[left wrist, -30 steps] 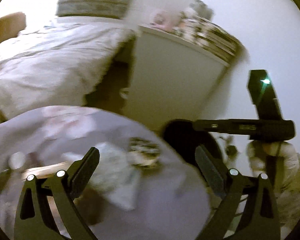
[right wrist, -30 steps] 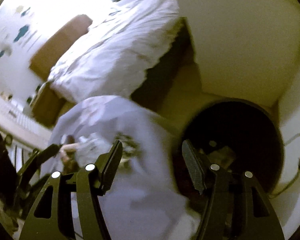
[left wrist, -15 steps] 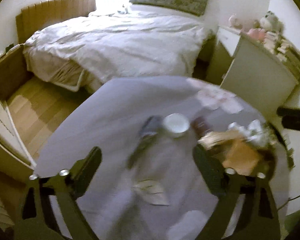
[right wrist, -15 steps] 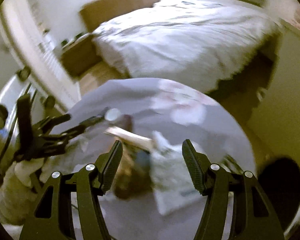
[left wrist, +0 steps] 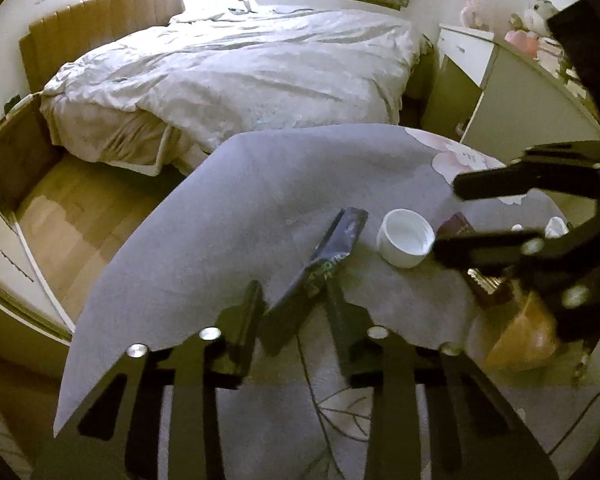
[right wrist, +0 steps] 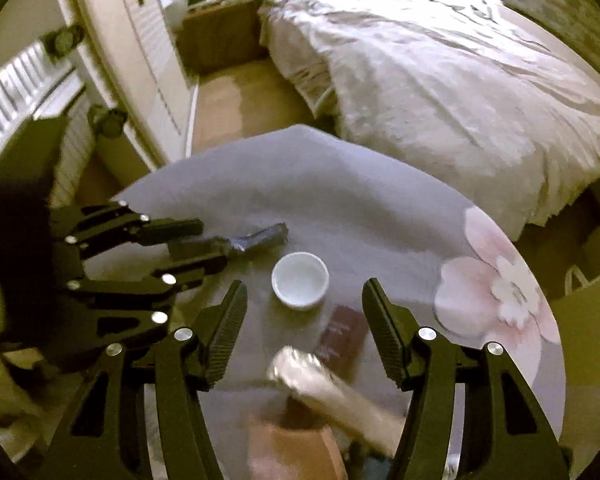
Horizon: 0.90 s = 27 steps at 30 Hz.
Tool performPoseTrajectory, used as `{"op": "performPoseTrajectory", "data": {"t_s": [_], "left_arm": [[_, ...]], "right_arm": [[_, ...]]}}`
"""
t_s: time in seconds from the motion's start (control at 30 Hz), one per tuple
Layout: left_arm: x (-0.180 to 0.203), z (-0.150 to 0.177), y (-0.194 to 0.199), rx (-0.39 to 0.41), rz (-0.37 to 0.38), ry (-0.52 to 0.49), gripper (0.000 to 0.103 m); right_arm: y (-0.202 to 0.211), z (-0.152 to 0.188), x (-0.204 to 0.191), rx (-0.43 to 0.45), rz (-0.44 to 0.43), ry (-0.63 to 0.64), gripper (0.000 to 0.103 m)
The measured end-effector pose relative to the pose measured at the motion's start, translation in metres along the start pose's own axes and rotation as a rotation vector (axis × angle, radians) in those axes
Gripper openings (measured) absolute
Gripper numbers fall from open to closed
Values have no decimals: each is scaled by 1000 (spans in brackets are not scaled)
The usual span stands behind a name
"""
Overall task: Collect trash
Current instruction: 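Grasp the dark wrapper strip with the left tool while the right grasps the white cup, then carry both items over the black bin and open both tools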
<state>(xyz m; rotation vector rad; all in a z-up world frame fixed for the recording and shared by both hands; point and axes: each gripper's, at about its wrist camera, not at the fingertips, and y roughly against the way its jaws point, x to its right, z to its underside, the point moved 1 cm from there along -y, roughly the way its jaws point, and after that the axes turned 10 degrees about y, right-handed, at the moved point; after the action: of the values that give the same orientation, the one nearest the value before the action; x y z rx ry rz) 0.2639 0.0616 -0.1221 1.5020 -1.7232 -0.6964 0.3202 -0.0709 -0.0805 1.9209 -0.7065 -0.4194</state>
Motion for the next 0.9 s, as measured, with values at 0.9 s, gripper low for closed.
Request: {"op": "performPoseTrajectory", "data": {"t_s": [0.9], "left_arm": [[43,0,83,106,247,61,6]], "right_arm": [[150,80,50,224,13,-299,37]]}}
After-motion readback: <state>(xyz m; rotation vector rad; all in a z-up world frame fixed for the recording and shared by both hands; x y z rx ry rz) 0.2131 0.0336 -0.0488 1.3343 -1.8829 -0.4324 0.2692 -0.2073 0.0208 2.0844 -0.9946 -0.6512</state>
